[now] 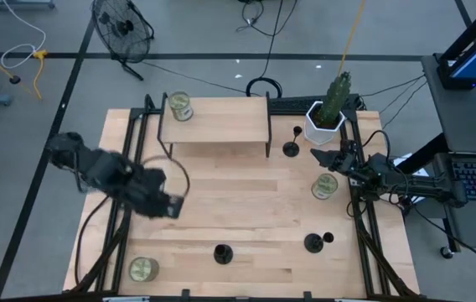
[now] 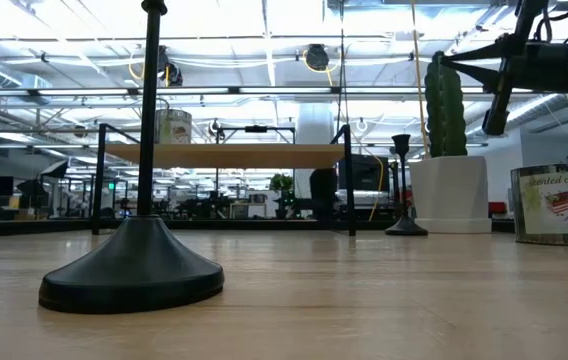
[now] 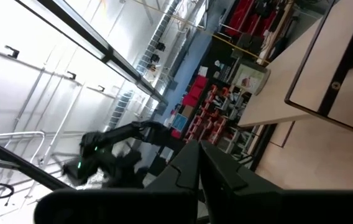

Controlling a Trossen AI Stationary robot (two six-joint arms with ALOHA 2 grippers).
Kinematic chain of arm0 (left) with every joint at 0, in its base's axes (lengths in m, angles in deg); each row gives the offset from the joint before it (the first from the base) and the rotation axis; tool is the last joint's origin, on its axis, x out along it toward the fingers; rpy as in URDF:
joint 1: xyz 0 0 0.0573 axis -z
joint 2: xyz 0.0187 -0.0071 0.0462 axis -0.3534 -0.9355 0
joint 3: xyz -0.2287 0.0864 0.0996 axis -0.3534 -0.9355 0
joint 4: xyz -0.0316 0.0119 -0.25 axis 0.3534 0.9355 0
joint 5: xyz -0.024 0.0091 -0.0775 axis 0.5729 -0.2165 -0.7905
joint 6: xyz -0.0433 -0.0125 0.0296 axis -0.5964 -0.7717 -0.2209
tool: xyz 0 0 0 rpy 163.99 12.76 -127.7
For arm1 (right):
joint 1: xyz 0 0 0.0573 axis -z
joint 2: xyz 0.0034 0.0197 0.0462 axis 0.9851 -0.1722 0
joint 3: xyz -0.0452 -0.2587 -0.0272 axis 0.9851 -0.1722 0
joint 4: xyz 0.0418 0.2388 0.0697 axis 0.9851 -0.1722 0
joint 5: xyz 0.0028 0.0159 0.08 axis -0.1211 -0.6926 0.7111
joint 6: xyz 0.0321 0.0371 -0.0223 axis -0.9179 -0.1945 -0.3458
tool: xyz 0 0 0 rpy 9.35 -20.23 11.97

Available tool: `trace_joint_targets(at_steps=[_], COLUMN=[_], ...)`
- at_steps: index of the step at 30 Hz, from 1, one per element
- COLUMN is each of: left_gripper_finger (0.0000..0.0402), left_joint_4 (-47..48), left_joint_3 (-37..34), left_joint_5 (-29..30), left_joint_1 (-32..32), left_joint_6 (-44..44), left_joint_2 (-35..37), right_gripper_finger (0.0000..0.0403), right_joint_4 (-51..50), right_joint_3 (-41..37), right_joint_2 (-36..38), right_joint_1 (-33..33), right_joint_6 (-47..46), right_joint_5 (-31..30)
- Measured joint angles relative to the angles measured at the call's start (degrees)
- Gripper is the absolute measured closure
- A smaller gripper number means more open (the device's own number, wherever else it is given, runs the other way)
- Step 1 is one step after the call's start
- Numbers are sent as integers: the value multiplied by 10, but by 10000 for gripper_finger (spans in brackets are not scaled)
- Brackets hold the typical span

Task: Pick & Place candle stick holders
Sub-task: Put the bottom left silver scented candle on the shelf

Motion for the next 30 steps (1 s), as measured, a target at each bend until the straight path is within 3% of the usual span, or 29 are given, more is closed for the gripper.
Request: trace_joint_targets(at_steps=[5, 17, 26, 30], left_gripper_finger=[332, 332, 330, 306], left_joint_4=[0, 0, 0, -3], left_joint_3=[0, 0, 0, 0], left_joint_5=[-41, -21, -21, -18], left_joint_1=[58, 202, 259, 266], left_joint_6=[-73, -305, -359, -361], left_joint_2=[-40, -114, -148, -162], right_gripper_finger=[397, 397, 397, 397], right_joint_4=[0, 0, 0, -1], right_joint_3=[0, 0, 0, 0], right_joint_2=[0, 0, 0, 0], right_joint_1=[0, 0, 0, 0], right_joint_6=[0, 0, 0, 0], right_joint_5=[0, 0, 12, 12])
